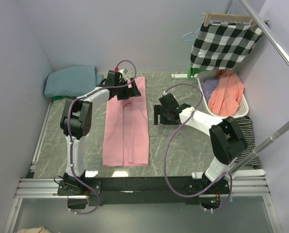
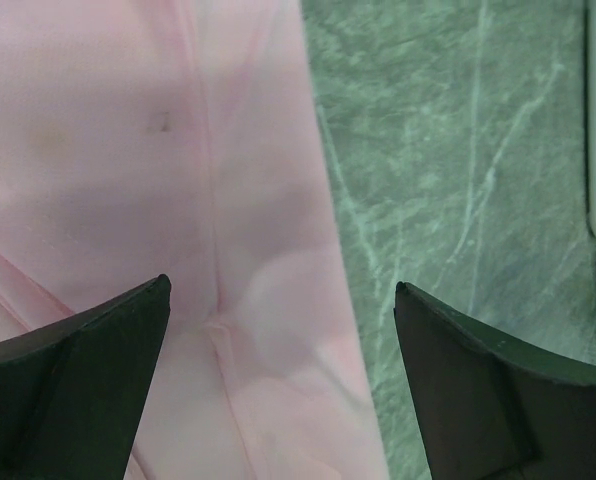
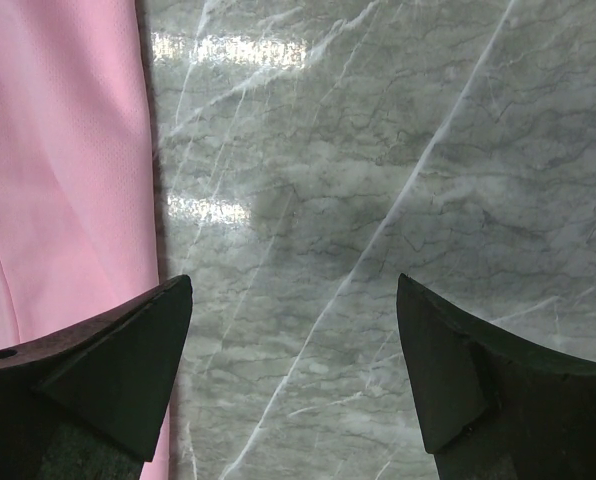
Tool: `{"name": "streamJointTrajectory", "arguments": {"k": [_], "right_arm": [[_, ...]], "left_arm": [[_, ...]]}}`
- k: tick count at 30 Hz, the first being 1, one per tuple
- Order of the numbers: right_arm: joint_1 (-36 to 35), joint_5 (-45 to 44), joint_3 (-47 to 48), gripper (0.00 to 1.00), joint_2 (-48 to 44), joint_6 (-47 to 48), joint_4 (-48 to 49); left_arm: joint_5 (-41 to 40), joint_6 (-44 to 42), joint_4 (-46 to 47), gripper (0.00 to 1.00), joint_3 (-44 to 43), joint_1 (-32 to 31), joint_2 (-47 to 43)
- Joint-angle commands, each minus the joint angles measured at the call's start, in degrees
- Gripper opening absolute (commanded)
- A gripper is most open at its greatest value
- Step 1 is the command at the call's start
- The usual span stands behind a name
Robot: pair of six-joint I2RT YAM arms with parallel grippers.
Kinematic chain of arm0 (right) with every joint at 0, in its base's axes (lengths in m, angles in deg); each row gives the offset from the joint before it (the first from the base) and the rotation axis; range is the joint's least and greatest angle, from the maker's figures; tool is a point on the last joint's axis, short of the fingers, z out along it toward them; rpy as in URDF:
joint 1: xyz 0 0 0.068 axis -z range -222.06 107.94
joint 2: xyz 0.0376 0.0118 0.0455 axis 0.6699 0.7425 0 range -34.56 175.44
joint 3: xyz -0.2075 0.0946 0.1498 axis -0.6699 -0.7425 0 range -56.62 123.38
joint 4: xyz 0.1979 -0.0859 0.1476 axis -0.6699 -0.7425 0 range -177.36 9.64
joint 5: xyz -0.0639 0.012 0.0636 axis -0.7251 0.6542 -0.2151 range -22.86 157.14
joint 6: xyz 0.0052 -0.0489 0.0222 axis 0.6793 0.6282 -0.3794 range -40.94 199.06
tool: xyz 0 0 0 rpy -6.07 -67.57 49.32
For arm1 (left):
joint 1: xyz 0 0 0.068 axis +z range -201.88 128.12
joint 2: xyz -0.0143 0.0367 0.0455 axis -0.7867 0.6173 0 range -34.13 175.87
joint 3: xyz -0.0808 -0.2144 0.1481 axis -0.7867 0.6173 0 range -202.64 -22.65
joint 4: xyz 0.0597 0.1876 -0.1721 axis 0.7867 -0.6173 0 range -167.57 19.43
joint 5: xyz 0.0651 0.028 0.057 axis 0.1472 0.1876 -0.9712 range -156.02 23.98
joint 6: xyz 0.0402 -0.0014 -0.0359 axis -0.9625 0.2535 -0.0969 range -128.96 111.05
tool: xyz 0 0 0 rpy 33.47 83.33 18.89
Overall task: Fold and stack the t-shirts
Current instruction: Grab the bottom of the folded rectangular tshirt with both arms
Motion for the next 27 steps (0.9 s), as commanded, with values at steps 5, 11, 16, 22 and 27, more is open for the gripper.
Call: {"name": "streamJointTrajectory", "arguments": {"k": [5, 11, 16, 22, 27], "right_arm": [[0.0, -0.7, -0.8, 0.89, -1.8, 0.1, 1.3], [-0.1, -0.5, -0.3, 0.89, -1.1, 0.2, 1.1], [0.0, -0.4, -0.1, 0.89, -1.0, 0.4, 0.8], [0.0, -1.0, -1.1, 0.89, -3.0, 0.2, 1.5], [0.1, -0.4, -0.5, 0.90, -5.3, 0.5, 0.6]], "left_arm": [[0.0, -0.3, 0.5, 0.99, 1.5, -0.9, -6.1], [-1.2, 0.9, 1.8, 0.99, 7.2, -2.3, -6.7], [-3.6, 1.4, 1.5, 0.99, 8.1, -2.5, -5.0], [-4.5, 1.1, 1.5, 0.99, 9.0, -2.8, -8.8], [-9.5, -0.5, -2.7, 0.99, 8.6, -4.5, -17.9]]}}
